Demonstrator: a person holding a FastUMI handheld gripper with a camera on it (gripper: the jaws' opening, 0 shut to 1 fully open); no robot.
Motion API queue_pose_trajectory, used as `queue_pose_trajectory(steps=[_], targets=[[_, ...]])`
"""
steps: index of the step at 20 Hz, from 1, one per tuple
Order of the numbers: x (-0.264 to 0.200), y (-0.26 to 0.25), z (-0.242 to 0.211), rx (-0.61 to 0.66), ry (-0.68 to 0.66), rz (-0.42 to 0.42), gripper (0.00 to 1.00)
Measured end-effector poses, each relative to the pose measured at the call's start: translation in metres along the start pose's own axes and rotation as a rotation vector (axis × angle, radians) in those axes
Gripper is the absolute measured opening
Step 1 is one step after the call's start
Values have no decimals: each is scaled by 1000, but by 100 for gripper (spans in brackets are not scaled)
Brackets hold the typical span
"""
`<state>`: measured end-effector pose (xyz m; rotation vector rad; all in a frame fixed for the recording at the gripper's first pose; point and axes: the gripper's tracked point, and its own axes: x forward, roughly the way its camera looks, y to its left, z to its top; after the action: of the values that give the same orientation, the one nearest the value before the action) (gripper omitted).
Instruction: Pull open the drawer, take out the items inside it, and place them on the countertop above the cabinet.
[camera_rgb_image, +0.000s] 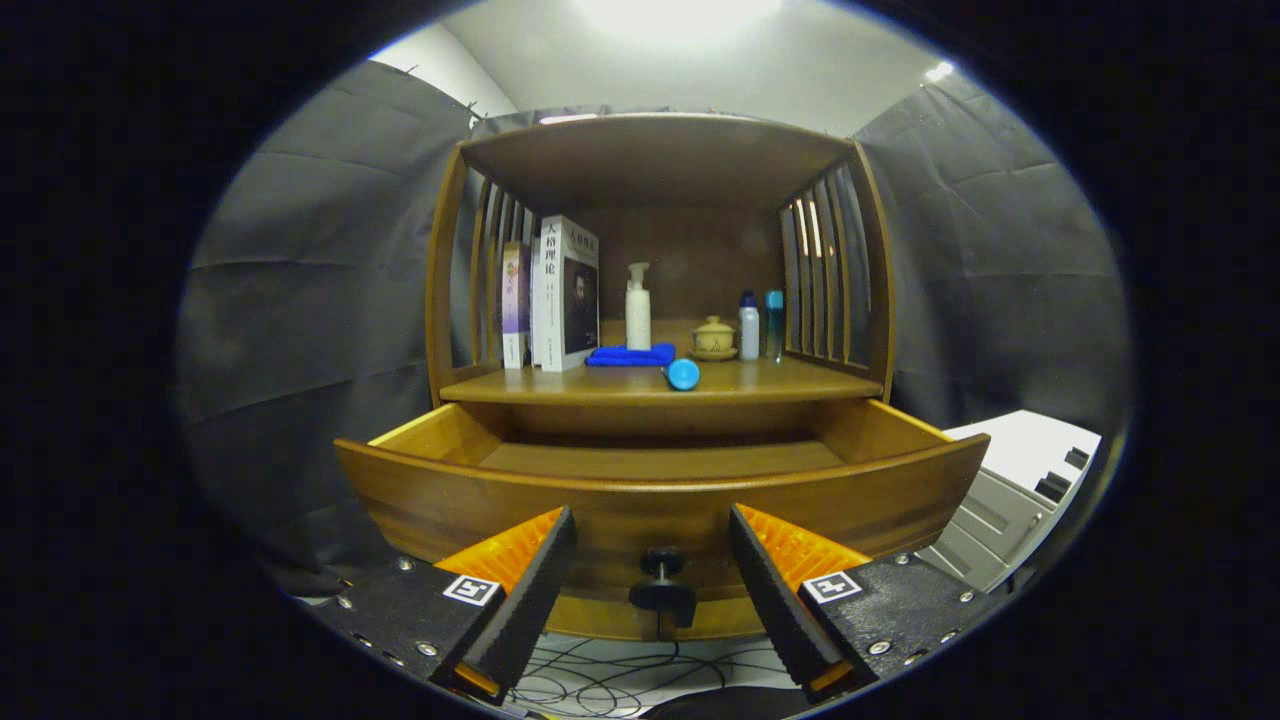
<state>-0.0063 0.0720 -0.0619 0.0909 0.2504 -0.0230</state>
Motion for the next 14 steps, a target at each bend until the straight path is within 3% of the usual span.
queue_pose_trajectory(steps=[14], targets=[[25, 1, -5, -4, 22, -5, 93]])
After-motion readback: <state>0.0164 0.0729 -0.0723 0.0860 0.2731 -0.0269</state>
